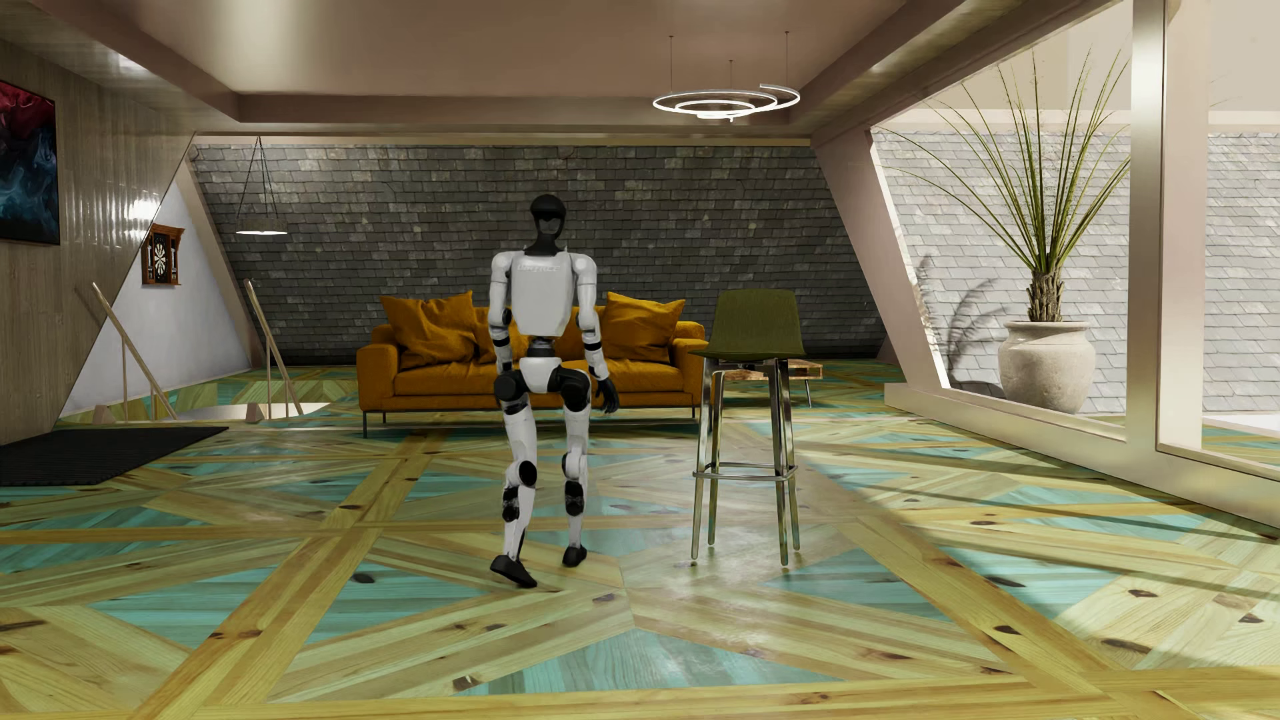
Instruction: Head to the fabric sofa
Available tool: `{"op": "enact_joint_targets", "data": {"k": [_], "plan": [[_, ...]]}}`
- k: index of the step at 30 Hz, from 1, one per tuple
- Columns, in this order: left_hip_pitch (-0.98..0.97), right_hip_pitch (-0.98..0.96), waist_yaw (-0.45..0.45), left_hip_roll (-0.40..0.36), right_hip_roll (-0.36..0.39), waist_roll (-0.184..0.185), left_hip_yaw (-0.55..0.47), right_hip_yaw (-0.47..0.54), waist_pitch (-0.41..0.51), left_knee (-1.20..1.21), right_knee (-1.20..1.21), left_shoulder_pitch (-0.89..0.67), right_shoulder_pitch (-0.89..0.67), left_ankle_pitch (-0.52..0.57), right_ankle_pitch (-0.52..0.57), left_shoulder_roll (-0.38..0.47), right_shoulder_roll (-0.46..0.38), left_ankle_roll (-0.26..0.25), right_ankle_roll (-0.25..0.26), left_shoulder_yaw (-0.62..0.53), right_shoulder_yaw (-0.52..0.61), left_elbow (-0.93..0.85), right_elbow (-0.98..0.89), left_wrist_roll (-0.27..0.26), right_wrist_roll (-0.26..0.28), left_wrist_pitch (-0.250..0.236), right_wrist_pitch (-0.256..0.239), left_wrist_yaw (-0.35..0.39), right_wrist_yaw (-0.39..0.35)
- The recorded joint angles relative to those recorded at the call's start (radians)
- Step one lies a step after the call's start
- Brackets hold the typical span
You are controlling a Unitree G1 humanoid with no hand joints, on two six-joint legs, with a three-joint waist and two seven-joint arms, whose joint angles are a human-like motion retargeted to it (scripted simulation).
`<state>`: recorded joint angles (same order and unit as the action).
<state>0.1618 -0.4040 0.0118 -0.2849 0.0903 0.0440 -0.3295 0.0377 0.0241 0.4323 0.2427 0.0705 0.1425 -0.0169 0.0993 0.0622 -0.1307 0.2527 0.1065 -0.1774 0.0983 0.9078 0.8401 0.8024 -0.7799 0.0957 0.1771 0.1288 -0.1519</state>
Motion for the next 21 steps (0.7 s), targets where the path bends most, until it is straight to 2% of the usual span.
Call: {"op": "enact_joint_targets", "data": {"k": [1, 2, 3, 4, 5, 6, 7, 8, 9, 10, 11, 13, 15, 16, 17, 18, 19, 20, 21], "plan": [[-0.022, 0.022, -0.009, 0.01, 0.012, 0.022, 0.025, -0.012, -0.008, 0.065, 0.007, 0.002, -0.003, 0.088, -0.032, 0.028, 0.007, -0.029, 0.003, -0.07, -0.018, 0.072, 0.022, 0.068, 0.002, 0.032, -0.015, -0.091, -0.005], [-0.063, 0.036, -0.021, 0.018, 0.021, 0.038, 0.039, -0.032, -0.013, 0.164, 0.027, 0.005, -0.014, 0.16, -0.067, 0.052, 0.017, -0.16, -0.019, -0.161, -0.034, 0.138, 0.041, 0.15, -0.002, 0.021, -0.025, -0.177, -0.006], [-0.119, 0.04, -0.036, 0.03, 0.026, 0.05, 0.048, -0.064, -0.015, 0.288, 0.065, -0.002, -0.02, 0.21, -0.108, 0.086, 0.032, -0.378, -0.048, -0.237, -0.054, 0.18, 0.047, 0.214, -0.003, -0.023, -0.037, -0.264, -0.013], [-0.198, 0.037, -0.061, 0.059, 0.023, 0.058, 0.132, -0.114, -0.015, 0.438, 0.115, -0.013, -0.021, 0.267, -0.156, 0.128, 0.056, -0.495, -0.073, -0.274, -0.079, 0.194, 0.043, 0.242, 0.003, -0.07, -0.054, -0.338, -0.033], [-0.288, 0.045, -0.085, 0.117, 0.014, 0.065, 0.22, -0.167, -0.012, 0.587, 0.153, -0.025, -0.02, 0.285, -0.201, 0.167, 0.082, -0.5, -0.095, -0.266, -0.104, 0.182, 0.037, 0.234, 0.014, -0.1, -0.073, -0.382, -0.06], [-0.365, 0.073, -0.095, 0.163, 0.009, 0.072, 0.218, -0.21, -0.008, 0.702, 0.167, -0.034, -0.02, 0.203, -0.238, 0.193, 0.103, -0.501, -0.111, -0.213, -0.12, 0.152, 0.035, 0.196, 0.02, -0.097, -0.092, -0.378, -0.082], [-0.443, 0.107, -0.095, 0.223, 0.01, 0.079, 0.204, -0.248, -0.003, 0.781, 0.175, -0.037, -0.022, 0.139, -0.273, 0.201, 0.118, -0.503, -0.124, -0.119, -0.121, 0.105, 0.04, 0.138, 0.016, -0.063, -0.105, -0.313, -0.093], [-0.517, 0.143, -0.089, 0.283, 0.012, 0.085, 0.218, -0.28, 0.002, 0.824, 0.18, -0.033, -0.027, 0.092, -0.306, 0.183, 0.126, -0.462, -0.131, -0.001, -0.109, 0.043, 0.049, 0.066, 0.001, -0.017, -0.113, -0.192, -0.09], [-0.585, 0.18, -0.077, 0.315, 0.014, 0.089, 0.222, -0.304, 0.006, 0.822, 0.183, -0.028, -0.03, 0.022, -0.339, 0.153, 0.121, -0.4, -0.135, 0.107, -0.087, -0.036, 0.054, -0.007, -0.016, 0.011, -0.125, -0.057, -0.074], [-0.648, 0.217, -0.063, 0.326, 0.014, 0.09, 0.219, -0.322, 0.008, 0.785, 0.186, -0.02, -0.038, -0.041, -0.371, 0.121, 0.112, -0.356, -0.135, 0.167, -0.062, -0.112, 0.055, -0.06, -0.033, 0.015, -0.141, 0.054, -0.055], [-0.699, 0.256, -0.048, 0.332, 0.012, 0.089, 0.217, -0.338, 0.01, 0.708, 0.184, -0.016, -0.057, -0.09, -0.401, 0.106, 0.106, -0.335, -0.133, 0.177, -0.035, -0.171, 0.039, -0.084, -0.046, 0.005, -0.14, 0.11, -0.03], [-0.76, 0.337, -0.016, 0.335, 0.003, 0.076, 0.227, -0.356, 0.009, 0.452, 0.156, -0.006, -0.08, -0.136, -0.445, 0.105, 0.083, -0.289, -0.123, 0.125, 0.003, -0.256, -0.001, -0.068, -0.054, -0.026, -0.147, 0.105, -0.013], [-0.771, 0.417, 0.017, 0.322, -0.006, 0.055, 0.22, -0.355, 0.004, 0.101, 0.103, 0.021, -0.11, 0.0, -0.469, 0.099, 0.058, -0.271, -0.112, 0.092, 0.032, -0.297, -0.034, -0.049, -0.047, -0.057, -0.143, 0.065, -0.013], [-0.76, 0.458, 0.034, 0.307, -0.01, 0.043, 0.185, -0.347, 0.002, -0.069, 0.074, 0.049, -0.126, 0.062, -0.478, 0.091, 0.038, -0.265, -0.106, 0.092, 0.045, -0.306, -0.037, -0.034, -0.047, -0.066, -0.149, 0.054, -0.006], [-0.748, 0.499, 0.047, 0.3, -0.016, 0.031, 0.162, -0.336, 0.001, -0.189, 0.055, 0.078, -0.148, 0.049, -0.486, 0.074, 0.02, -0.294, -0.099, 0.104, 0.065, -0.302, -0.039, -0.015, -0.049, -0.065, -0.143, 0.059, 0.003], [-0.749, 0.538, 0.057, 0.298, -0.026, 0.02, 0.163, -0.323, 0.002, -0.197, 0.051, 0.099, -0.171, 0.077, -0.493, 0.048, 0.007, -0.336, -0.086, 0.126, 0.082, -0.277, -0.039, -0.004, -0.054, -0.049, -0.131, 0.078, 0.011], [-0.752, 0.575, 0.065, 0.29, -0.042, 0.01, 0.18, -0.309, 0.004, -0.126, 0.062, 0.117, -0.182, 0.131, -0.496, 0.022, -0.006, -0.35, -0.071, 0.154, 0.088, -0.226, -0.047, -0.006, -0.058, -0.027, -0.118, 0.101, 0.013], [-0.75, 0.611, 0.072, 0.27, -0.065, -0.003, 0.193, -0.294, 0.007, -0.035, 0.092, 0.124, -0.175, 0.14, -0.475, 0.0, -0.015, -0.308, -0.059, 0.177, 0.076, -0.145, -0.063, -0.007, -0.052, 0.006, -0.104, 0.115, 0.002], [-0.743, 0.637, 0.077, 0.244, -0.095, -0.019, 0.209, -0.285, 0.011, 0.039, 0.132, 0.118, -0.151, 0.104, -0.428, -0.014, -0.017, -0.298, -0.054, 0.19, 0.049, -0.039, -0.084, 0.007, -0.033, 0.053, -0.09, 0.11, -0.024]]}}
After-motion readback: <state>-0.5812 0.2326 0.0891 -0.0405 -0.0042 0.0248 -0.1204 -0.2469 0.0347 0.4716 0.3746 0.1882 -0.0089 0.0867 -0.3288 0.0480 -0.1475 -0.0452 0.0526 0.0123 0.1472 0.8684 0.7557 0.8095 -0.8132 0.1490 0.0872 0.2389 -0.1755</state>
